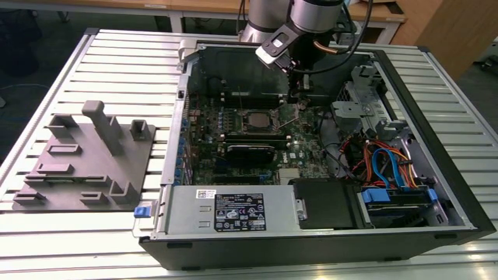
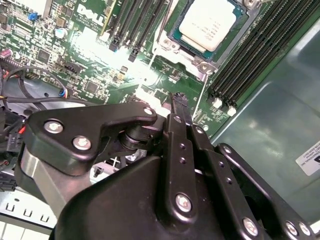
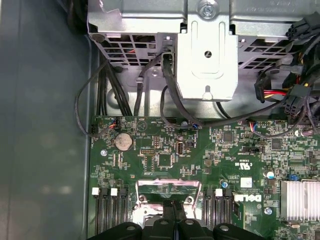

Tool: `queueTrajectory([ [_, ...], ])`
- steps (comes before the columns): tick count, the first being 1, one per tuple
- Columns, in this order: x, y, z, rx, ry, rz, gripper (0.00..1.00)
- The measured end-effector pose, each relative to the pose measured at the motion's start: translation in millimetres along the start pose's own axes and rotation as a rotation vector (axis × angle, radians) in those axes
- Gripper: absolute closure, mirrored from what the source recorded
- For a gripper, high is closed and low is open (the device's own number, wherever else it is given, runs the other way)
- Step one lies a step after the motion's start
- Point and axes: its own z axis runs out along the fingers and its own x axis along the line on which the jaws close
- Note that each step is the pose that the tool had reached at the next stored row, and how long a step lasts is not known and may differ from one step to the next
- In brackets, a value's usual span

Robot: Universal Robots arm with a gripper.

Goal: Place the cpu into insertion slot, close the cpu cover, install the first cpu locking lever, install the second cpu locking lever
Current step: 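Close the cpu cover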

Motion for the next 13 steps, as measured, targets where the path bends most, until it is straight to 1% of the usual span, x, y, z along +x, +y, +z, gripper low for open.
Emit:
queueTrajectory([
  [2, -0.4, 0.0, 0.0, 0.0, -0.001, 0.0, 0.9],
  [13, -0.5, 0.3, 0.0, 0.0, -0.001, 0.0, 0.9],
])
